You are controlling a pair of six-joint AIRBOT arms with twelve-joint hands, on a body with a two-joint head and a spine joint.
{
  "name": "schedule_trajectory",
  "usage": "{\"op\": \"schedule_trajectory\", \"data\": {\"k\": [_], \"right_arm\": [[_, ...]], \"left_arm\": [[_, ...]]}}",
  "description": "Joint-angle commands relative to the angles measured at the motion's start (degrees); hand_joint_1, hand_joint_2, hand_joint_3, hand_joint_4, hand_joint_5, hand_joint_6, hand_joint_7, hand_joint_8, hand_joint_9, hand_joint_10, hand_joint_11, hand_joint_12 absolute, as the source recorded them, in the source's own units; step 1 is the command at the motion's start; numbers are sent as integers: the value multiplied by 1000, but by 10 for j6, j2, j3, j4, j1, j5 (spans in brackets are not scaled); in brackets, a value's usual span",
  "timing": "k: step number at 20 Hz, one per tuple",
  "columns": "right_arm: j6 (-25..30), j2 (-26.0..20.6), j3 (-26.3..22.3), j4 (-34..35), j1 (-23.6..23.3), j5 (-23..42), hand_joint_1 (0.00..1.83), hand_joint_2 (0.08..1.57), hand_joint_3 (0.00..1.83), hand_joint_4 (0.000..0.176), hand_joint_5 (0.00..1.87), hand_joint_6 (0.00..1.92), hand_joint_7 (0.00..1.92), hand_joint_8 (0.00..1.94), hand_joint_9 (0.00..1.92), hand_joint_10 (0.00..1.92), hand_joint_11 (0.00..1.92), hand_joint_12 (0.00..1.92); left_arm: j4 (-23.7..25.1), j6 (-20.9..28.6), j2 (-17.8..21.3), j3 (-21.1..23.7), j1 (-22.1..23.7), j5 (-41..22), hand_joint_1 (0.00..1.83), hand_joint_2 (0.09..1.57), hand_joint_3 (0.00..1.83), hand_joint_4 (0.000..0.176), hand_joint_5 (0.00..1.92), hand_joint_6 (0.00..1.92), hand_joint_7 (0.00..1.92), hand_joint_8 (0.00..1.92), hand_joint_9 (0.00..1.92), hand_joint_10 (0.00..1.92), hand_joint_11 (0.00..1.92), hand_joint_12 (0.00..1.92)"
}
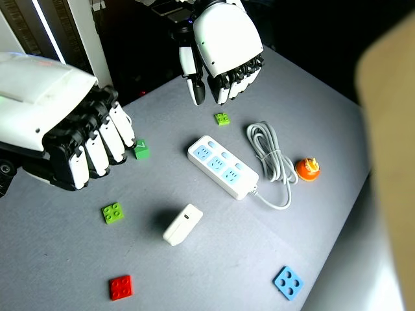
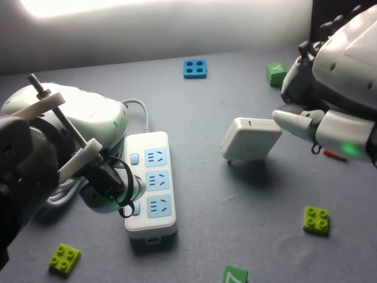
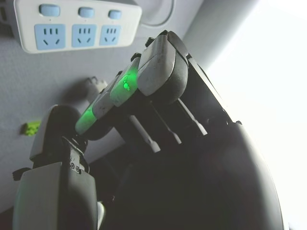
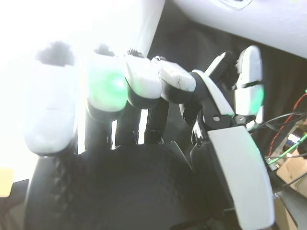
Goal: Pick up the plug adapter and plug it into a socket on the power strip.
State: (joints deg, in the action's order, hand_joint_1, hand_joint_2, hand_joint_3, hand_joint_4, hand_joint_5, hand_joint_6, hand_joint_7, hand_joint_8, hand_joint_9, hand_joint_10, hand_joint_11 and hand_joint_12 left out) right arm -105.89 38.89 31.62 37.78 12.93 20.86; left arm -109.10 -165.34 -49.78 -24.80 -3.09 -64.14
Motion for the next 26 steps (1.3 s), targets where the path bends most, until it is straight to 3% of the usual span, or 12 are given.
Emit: {"op": "schedule_trajectory", "data": {"k": [1, 3, 6, 8, 10, 12, 13, 15, 19, 21, 26], "right_arm": [[43, -3, 6, -55, -3, 43, 201, 1011, 135, 0, 5, 31, 25, 36, 17, 30, 0, 163], [138, -2, 23, -142, 4, 41, 177, 1080, 18, 0, 22, 3, 42, 2, 26, 4, 0, 130], [217, 8, 51, -147, -14, -25, 168, 1087, 3, 0, 4, 0, 29, 0, 27, 0, 0, 158], [194, 16, 70, -69, -28, -63, 148, 1090, 1, 0, 5, 1, 30, 2, 23, 0, 0, 184], [130, 24, 87, 27, -40, -79, 161, 1084, 0, 0, 26, 5, 56, 5, 46, 5, 0, 216], [94, 30, 97, 66, -43, -86, 167, 1088, 1, 0, 30, 3, 59, 3, 53, 3, 0, 257], [64, 39, 109, 99, -44, -89, 223, 1077, 0, 0, 45, 4, 73, 3, 70, 5, 0, 317], [25, 55, 133, 159, -45, -106, 419, 1067, 0, 0, 39, 0, 64, 0, 56, 0, 0, 258], [15, 110, 203, 198, -43, -142, 727, 1021, 0, 0, 35, 2, 44, 0, 42, 1, 0, 219], [14, 145, 245, 225, -34, -158, 753, 1100, 7, 0, 66, 1, 79, 3, 90, 6, 0, 365], [15, 206, 307, 246, -4, -162, 837, 1074, 0, 0, 76, 0, 86, 0, 107, 0, 0, 424]], "left_arm": [[44, -3, 2, 3, 5, -10, 0, 1130, 115, 0, 0, 22, 13, 32, 0, 11, 0, 29], [43, -3, 2, 4, 5, -12, 0, 1184, 19, 0, 16, 4, 38, 7, 0, 0, 1, 0], [36, -3, 2, 5, 4, -12, 0, 1188, 13, 0, 19, 7, 22, 4, 1, 0, 8, 3], [30, -2, 1, 10, -2, -18, 0, 1194, 12, 0, 30, 10, 31, 7, 11, 4, 20, 9], [25, 10, -1, 24, -13, -38, 0, 1188, 7, 0, 12, 1, 13, 0, 0, 0, 12, 6], [25, 13, -3, 34, -20, -40, 0, 1191, 6, 0, 36, 10, 32, 8, 17, 6, 27, 14], [25, 20, -7, 42, -26, -44, 0, 1192, 6, 0, 40, 11, 34, 8, 20, 7, 26, 14], [25, 38, -20, 51, -32, -59, 0, 1192, 5, 0, 27, 4, 28, 4, 5, 1, 18, 11], [15, 66, -72, 61, -44, -101, 0, 1192, 3, 0, 23, 0, 32, 3, 11, 2, 21, 13], [15, 89, -91, 61, -59, -116, 0, 1199, 4, 0, 42, 6, 51, 7, 22, 4, 36, 22], [16, 112, -106, 63, -106, -126, 0, 1196, 0, 0, 56, 8, 69, 10, 47, 10, 63, 38]]}}
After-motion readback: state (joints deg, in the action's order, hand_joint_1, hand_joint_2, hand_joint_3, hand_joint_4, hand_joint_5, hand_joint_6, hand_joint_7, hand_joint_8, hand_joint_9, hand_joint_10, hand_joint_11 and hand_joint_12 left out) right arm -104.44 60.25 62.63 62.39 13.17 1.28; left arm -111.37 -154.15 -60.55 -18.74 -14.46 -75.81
